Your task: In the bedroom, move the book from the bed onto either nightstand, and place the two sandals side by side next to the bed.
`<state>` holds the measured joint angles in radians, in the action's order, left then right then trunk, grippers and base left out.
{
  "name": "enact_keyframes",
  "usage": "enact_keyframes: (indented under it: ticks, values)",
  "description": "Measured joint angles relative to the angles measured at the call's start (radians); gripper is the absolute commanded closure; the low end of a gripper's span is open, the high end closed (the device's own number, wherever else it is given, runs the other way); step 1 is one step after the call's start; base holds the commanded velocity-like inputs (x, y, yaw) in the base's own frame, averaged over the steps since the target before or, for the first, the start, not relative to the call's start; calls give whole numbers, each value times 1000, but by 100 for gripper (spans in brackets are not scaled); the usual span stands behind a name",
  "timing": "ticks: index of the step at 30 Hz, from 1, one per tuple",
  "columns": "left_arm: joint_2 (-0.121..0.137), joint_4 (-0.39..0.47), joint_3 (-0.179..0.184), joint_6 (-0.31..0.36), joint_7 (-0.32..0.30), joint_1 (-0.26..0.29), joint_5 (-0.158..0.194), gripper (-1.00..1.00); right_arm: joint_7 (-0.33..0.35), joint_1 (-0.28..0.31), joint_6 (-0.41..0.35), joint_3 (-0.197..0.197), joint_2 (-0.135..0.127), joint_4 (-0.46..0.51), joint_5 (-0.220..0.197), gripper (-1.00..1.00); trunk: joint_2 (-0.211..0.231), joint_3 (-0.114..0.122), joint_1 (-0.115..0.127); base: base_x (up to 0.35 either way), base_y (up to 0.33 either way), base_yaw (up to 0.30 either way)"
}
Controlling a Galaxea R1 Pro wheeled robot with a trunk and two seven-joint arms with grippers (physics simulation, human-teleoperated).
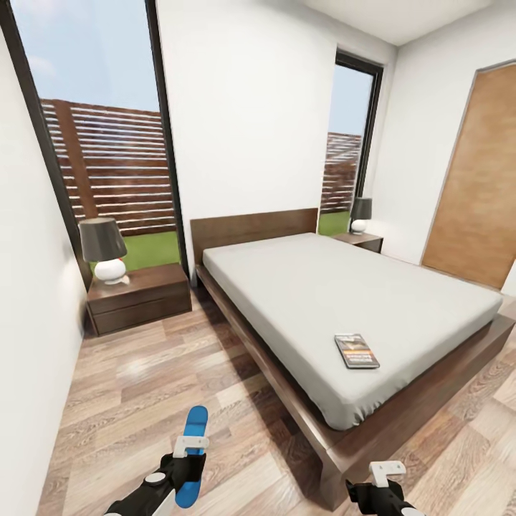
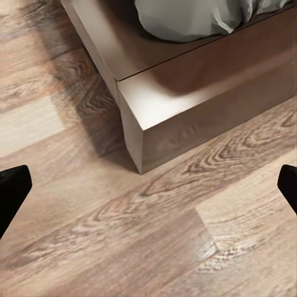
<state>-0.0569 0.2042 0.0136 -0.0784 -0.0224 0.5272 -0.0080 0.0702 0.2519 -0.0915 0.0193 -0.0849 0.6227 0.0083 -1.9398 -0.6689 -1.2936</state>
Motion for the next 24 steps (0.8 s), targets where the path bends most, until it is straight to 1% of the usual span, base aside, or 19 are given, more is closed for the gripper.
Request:
enact_keyframes:
  ticks: [24]
  values:
    - [0, -1, 1, 2, -1, 0, -3, 100, 0, 0, 1, -5, 3, -31, 1, -100, 168, 75, 92, 0, 0, 0]
